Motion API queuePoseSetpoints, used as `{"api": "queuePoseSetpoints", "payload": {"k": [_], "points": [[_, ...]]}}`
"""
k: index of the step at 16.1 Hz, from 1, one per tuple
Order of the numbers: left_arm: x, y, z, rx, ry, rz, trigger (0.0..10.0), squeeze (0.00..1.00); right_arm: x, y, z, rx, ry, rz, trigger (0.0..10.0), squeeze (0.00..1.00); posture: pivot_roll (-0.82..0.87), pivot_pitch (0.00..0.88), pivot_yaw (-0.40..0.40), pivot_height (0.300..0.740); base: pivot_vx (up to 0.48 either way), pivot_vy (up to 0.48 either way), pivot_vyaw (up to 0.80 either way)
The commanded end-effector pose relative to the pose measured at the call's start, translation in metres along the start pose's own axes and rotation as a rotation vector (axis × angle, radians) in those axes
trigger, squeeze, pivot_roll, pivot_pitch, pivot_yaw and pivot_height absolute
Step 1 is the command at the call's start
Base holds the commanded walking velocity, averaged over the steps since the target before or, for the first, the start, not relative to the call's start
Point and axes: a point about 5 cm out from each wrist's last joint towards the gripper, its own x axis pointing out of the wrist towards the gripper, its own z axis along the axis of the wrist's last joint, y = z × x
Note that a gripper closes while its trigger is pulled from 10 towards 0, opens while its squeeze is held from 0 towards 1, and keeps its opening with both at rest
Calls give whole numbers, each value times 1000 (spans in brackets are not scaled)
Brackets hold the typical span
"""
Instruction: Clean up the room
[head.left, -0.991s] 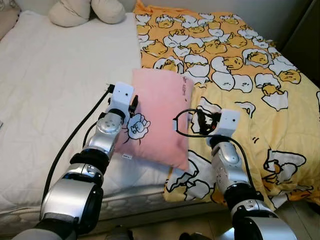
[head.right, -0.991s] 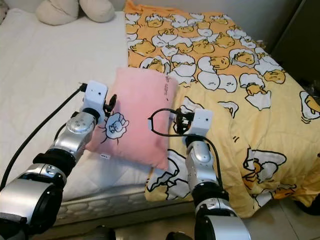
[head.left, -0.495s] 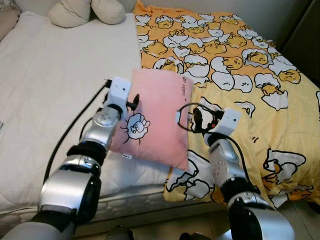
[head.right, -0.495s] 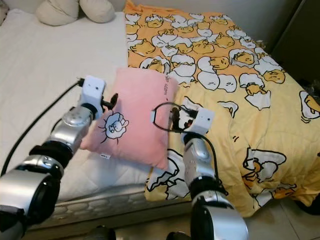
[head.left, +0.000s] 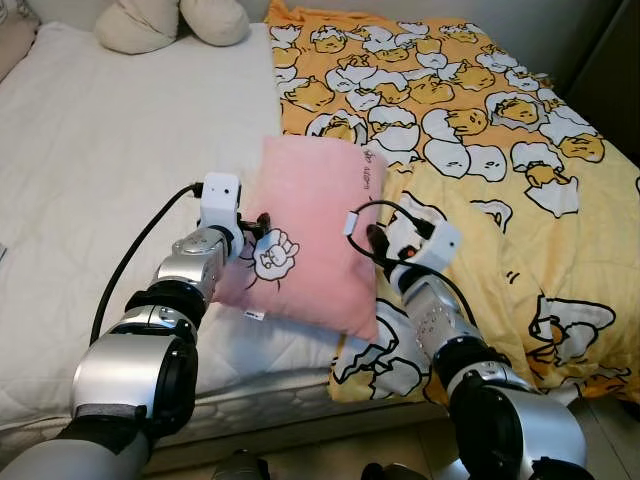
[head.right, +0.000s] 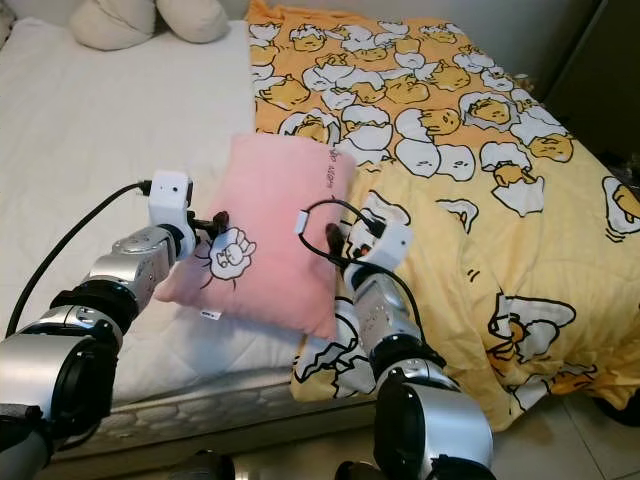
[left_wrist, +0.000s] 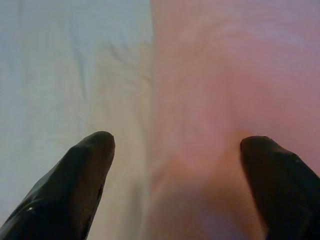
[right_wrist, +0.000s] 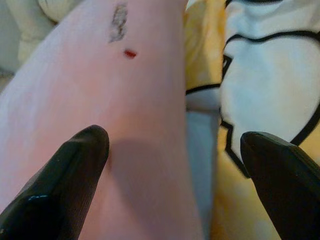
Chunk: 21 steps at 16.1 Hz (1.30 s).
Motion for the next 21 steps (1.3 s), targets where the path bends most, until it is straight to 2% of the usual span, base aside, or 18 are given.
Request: {"api": "queuePoseSetpoints", "payload": {"k": [1, 2, 5, 7, 9, 11, 12, 13, 16, 17, 20, 21], "points": [[2, -15, -7, -78, 39, -115, 10000, 0, 0, 1, -8, -22, 51, 9, 10000, 0, 66, 135, -23, 740, 0, 0, 0], [2, -24, -8, -86, 41, -180, 10000, 0, 0, 3, -11, -26, 76, 25, 10000, 0, 68, 136, -27, 740, 0, 0, 0], [3, -41, -8, -57, 56, -267, 10000, 0, -4, 0, -26, -15, 147, 21, 10000, 0, 80, 144, -31, 740, 0, 0, 0], [3, -44, -15, -19, 87, -286, 10000, 0, -6, -2, -34, 2, 179, 13, 10000, 0, 78, 149, -16, 740, 0, 0, 0], [1, -45, -29, 68, 151, -288, 10000, 0, -10, -9, -43, 60, 215, -27, 10000, 0, 86, 155, -17, 740, 0, 0, 0], [1, -43, -30, 87, 158, -284, 10000, 0, -14, -11, -54, 57, 261, -32, 10000, 0, 99, 159, -8, 740, 0, 0, 0], [1, -41, -29, 91, 158, -284, 10000, 0, -15, -9, -56, 62, 270, -21, 8078, 0, 112, 164, -6, 740, 0, 0, 0], [1, -39, -28, 98, 158, -279, 10000, 0, -14, -6, -57, 63, 271, -5, 0, 0, 128, 167, -2, 740, 0, 0, 0], [0, -34, -25, 108, 160, -273, 10000, 0, -13, 3, -59, 55, 273, 30, 0, 0, 147, 168, -2, 740, 0, 0, 0], [-1, -34, -27, 74, 160, -295, 0, 0, -12, 7, -58, 46, 264, 48, 0, 0, 151, 161, -8, 740, 0, 0, 0], [-1, -37, -34, 23, 164, -311, 0, 0, -11, 13, -59, 40, 255, 84, 0, 0, 167, 121, -13, 740, 0, 0, 0], [-2, -42, -39, -26, 170, -323, 0, 0, -11, 17, -62, 43, 258, 92, 0, 0, 171, 109, -12, 740, 0, 0, 0]]}}
